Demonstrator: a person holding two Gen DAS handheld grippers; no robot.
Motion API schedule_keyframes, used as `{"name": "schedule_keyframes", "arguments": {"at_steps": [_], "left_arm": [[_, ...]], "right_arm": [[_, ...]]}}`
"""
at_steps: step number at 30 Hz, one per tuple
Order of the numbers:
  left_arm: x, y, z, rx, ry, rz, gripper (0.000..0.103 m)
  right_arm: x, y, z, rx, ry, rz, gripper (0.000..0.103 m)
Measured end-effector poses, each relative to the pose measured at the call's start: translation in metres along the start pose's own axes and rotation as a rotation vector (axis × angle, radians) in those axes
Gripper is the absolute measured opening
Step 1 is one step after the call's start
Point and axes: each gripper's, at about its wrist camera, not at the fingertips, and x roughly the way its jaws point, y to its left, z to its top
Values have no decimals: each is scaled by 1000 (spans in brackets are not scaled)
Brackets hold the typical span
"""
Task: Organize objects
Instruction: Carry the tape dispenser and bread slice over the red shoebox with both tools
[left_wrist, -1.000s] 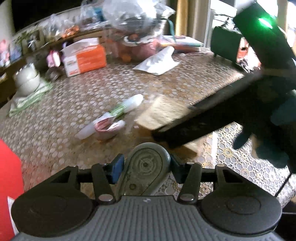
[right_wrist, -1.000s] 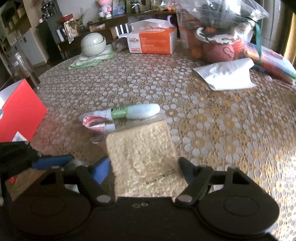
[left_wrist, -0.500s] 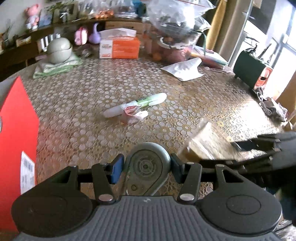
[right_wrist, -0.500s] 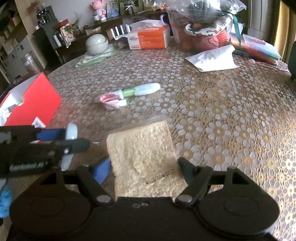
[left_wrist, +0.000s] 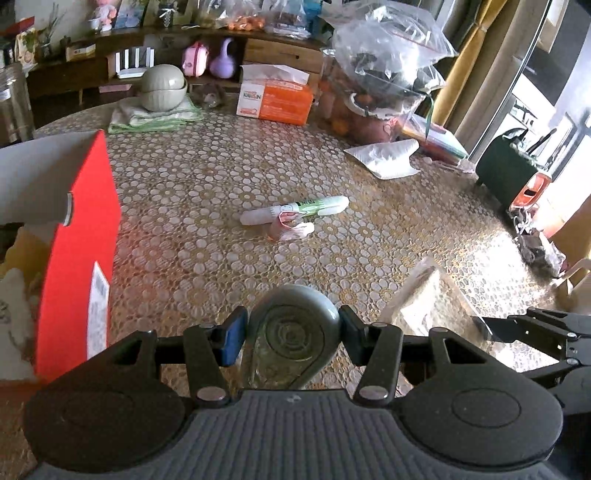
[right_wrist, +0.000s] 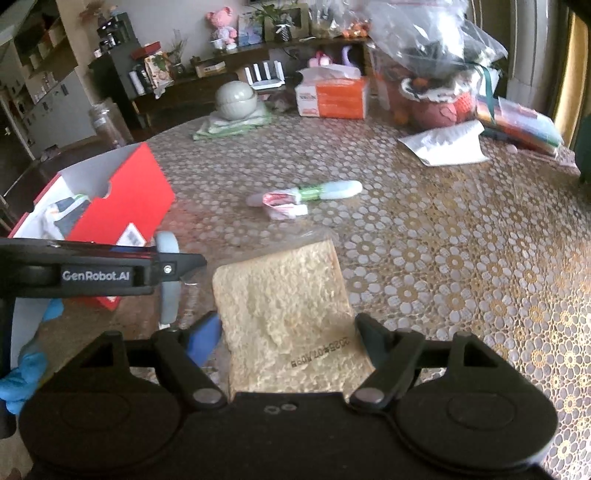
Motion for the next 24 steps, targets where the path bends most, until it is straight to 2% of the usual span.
{"name": "schedule_keyframes", "arguments": {"at_steps": [13, 24], "left_arm": [[-58, 27, 14, -42, -69, 2, 52], [-108, 79, 34, -92, -138, 68, 52]], "right_arm": [[-23, 52, 25, -75, -44, 28, 78], [-19, 114, 53, -181, -78, 54, 78]]}}
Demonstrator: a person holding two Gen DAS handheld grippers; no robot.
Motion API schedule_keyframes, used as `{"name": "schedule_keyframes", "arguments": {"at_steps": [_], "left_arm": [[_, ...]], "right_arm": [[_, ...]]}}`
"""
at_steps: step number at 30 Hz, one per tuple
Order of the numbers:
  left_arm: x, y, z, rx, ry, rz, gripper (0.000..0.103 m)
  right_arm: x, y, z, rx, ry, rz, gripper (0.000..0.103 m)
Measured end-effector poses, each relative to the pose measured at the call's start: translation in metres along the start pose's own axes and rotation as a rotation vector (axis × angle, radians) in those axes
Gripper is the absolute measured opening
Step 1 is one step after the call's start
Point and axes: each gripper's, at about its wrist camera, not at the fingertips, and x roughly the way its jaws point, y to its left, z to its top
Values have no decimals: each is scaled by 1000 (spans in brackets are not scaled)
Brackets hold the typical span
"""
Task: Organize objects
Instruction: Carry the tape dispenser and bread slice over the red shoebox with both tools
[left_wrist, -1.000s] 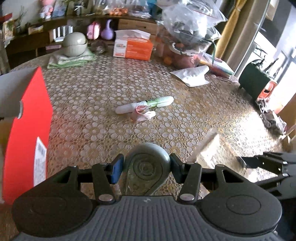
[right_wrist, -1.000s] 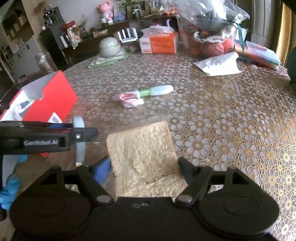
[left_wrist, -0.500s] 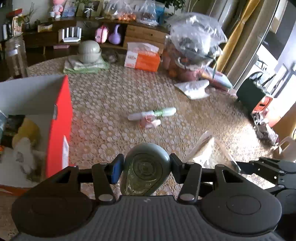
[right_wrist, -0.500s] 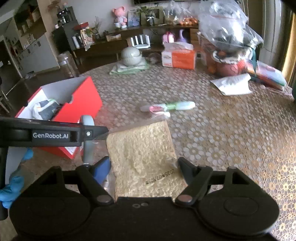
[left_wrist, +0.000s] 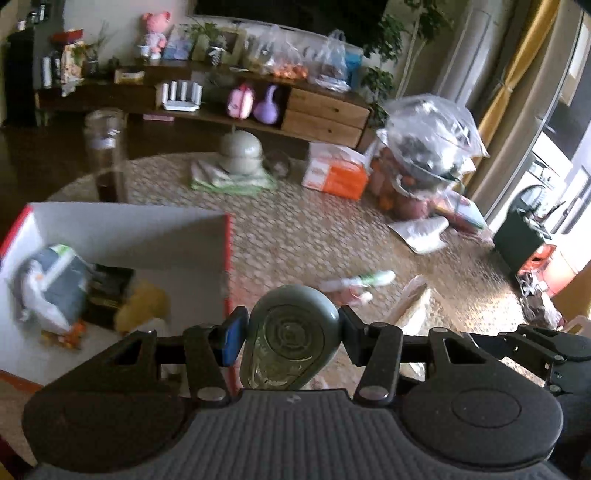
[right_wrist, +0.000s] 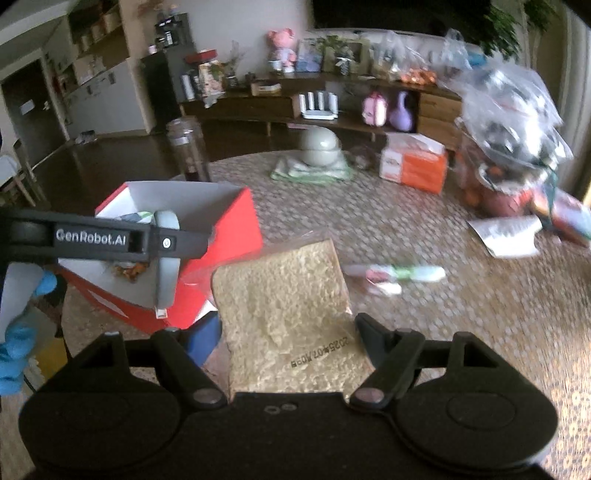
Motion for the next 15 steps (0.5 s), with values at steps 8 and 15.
{"name": "schedule_keyframes", "arguments": {"at_steps": [8, 15], "left_arm": [[-24, 46, 18, -36, -36, 76, 52], [-33, 89, 30, -60, -51, 148, 52]], "right_arm": [[19, 47, 29, -51, -21, 42, 78], [42, 82, 49, -102, -30, 81, 78]]}}
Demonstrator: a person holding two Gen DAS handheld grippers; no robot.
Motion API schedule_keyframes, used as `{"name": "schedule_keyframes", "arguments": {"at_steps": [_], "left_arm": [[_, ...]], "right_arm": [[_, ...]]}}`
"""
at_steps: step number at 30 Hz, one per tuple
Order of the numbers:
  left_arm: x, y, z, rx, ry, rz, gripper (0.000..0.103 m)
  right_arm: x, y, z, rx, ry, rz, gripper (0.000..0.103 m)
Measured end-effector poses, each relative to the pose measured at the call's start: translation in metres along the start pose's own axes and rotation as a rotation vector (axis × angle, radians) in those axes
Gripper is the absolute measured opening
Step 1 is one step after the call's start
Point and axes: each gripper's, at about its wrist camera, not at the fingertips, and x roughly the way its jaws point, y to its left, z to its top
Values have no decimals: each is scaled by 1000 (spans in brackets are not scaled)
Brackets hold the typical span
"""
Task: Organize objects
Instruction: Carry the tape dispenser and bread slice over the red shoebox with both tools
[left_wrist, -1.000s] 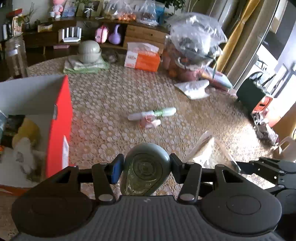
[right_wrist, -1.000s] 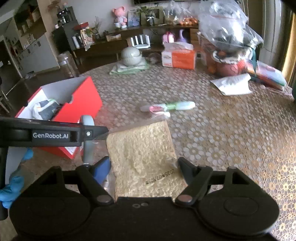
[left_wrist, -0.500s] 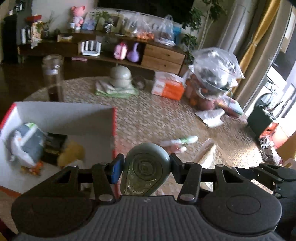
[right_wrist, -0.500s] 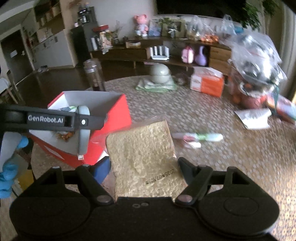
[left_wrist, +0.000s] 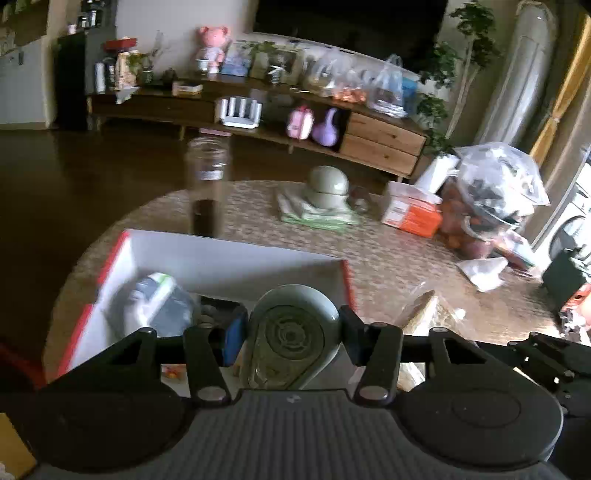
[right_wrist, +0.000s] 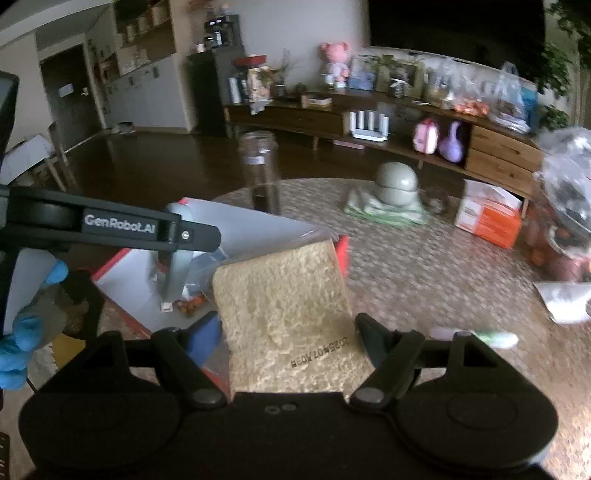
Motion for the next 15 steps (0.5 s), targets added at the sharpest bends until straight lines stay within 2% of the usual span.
{"name": "schedule_keyframes", "arguments": {"at_steps": [10, 15], "left_arm": [[20, 51, 3, -18, 36, 101, 52], [37, 74, 2, -44, 65, 136, 52]], "right_arm": [[46, 31, 25, -57, -3, -17, 78], [76, 43, 27, -89, 39, -39, 78]]}}
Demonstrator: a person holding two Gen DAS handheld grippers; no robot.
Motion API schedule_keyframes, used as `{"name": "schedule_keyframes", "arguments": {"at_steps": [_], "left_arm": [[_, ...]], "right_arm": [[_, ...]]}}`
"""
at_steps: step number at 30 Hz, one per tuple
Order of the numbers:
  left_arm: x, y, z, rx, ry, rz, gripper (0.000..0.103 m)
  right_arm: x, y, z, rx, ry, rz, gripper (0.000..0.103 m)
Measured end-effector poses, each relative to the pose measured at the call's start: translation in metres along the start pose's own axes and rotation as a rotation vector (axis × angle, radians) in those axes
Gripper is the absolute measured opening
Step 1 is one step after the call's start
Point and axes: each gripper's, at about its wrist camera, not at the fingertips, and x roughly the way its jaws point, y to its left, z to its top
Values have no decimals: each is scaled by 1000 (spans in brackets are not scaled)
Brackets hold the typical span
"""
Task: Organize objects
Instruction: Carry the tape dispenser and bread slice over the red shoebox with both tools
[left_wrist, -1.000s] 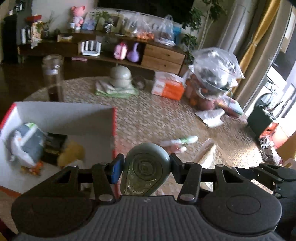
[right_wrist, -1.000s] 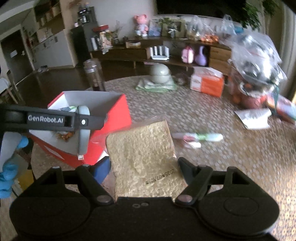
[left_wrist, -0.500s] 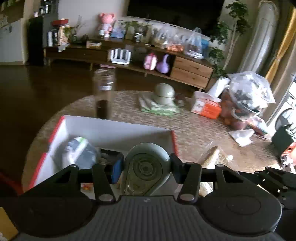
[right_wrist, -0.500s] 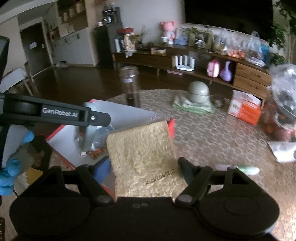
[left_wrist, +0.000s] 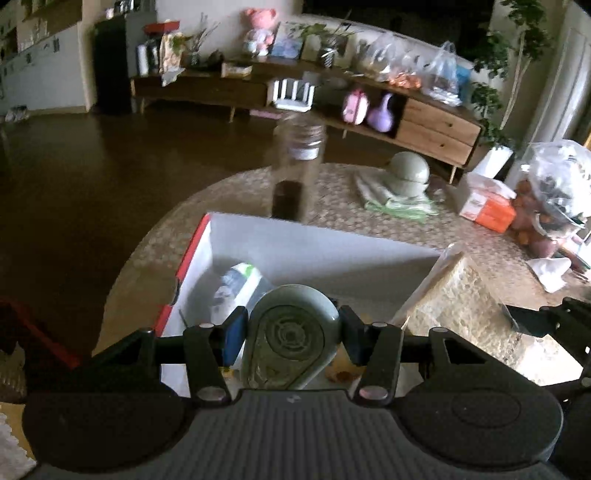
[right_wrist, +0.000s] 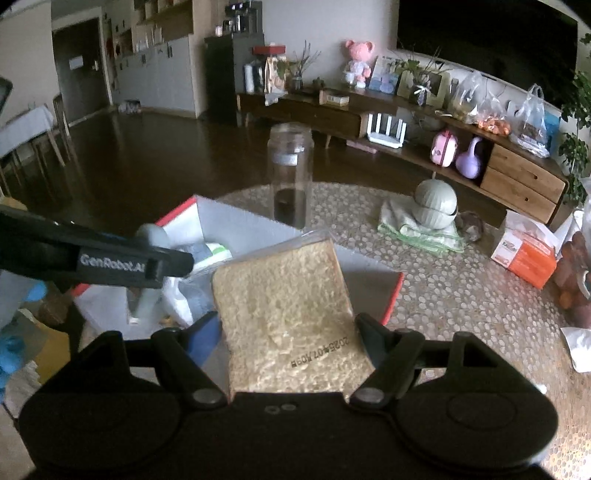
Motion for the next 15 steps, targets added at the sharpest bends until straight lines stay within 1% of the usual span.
{"name": "schedule_keyframes", "arguments": {"at_steps": [4, 10, 15], "left_arm": [[17, 10, -1, -13, 36, 19, 52], [40, 12, -9, 12, 84, 44, 52], [55, 18, -16, 11, 111, 55, 52]], "right_arm": [[21, 6, 2, -17, 23, -16, 78], [44, 15, -3, -59, 50, -30, 78], [53, 23, -5, -92, 74, 0, 78]]}}
